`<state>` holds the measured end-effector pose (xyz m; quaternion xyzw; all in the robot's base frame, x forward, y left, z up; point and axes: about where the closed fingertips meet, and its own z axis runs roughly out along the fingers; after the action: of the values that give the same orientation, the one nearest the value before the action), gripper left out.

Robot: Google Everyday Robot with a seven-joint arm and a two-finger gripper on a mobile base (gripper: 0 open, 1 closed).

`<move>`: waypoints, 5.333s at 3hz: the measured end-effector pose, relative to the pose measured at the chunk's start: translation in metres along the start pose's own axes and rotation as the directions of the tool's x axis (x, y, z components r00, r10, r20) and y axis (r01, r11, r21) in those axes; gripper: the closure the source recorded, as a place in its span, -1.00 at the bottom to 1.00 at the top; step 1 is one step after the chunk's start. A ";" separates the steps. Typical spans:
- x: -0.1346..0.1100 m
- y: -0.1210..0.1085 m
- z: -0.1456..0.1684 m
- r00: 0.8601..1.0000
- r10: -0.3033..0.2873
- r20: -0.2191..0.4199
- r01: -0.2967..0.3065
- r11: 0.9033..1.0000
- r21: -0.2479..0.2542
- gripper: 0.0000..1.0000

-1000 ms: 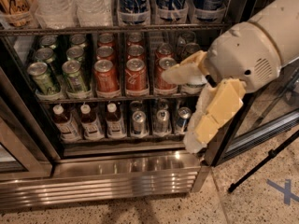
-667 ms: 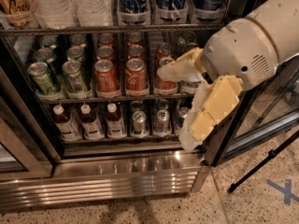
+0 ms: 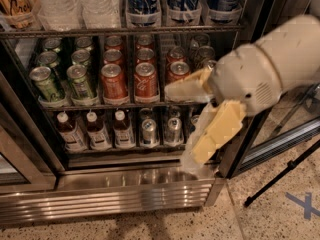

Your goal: Pick coke can from middle shelf of fridge

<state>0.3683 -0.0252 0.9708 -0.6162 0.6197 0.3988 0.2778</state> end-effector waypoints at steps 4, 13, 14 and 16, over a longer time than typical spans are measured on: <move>0.045 -0.011 0.074 0.954 0.022 0.300 -0.036 0.999 0.039 -1.00; 0.098 -0.110 0.153 0.833 -0.259 0.489 -0.100 0.799 0.593 -1.00; 0.098 -0.110 0.153 0.833 -0.259 0.489 -0.100 0.799 0.593 -1.00; 0.105 -0.145 0.078 0.767 -0.245 0.592 -0.319 0.656 0.684 -1.00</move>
Offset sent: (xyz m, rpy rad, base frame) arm -0.0043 0.0456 -0.1279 0.5709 -0.0355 -0.1489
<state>0.4901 -0.0056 0.8196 -0.2556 0.6070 0.2955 0.6921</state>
